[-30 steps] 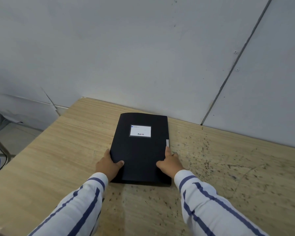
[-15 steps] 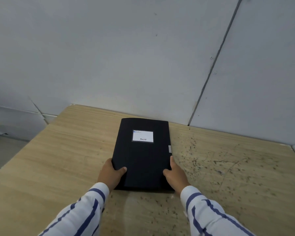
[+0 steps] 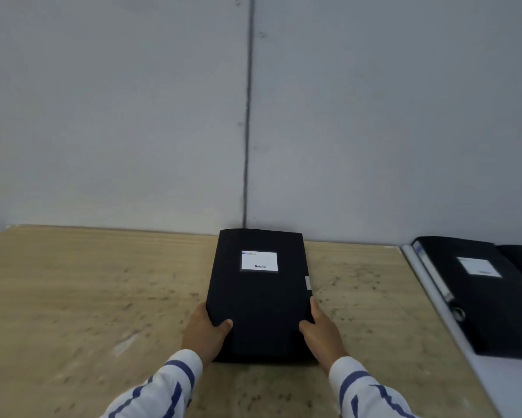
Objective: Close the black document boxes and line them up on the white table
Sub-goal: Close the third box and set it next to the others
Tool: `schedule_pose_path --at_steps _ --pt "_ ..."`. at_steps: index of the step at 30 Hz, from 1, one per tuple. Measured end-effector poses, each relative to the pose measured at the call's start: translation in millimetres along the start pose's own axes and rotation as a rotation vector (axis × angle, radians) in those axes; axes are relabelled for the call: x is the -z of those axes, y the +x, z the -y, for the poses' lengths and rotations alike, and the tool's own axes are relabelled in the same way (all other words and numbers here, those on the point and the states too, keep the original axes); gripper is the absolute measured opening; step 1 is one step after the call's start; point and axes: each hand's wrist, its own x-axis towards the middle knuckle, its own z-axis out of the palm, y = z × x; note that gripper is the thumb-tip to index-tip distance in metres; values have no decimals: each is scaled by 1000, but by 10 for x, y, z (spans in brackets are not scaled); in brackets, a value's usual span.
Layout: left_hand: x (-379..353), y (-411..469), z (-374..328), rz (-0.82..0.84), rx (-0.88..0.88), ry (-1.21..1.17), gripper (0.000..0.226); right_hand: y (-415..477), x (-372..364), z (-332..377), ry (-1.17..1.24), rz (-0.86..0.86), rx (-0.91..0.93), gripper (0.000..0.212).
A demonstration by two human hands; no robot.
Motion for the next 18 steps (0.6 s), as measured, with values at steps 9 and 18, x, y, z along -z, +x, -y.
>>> schedule_pose_path --at_steps 9,18 --pt "-1492 -171 -890 82 -51 -10 45 299 1453 -828 46 -84 -80 66" --pt "-2400 -312 -1344 107 -26 13 48 547 2303 -1352 38 -135 -144 67"
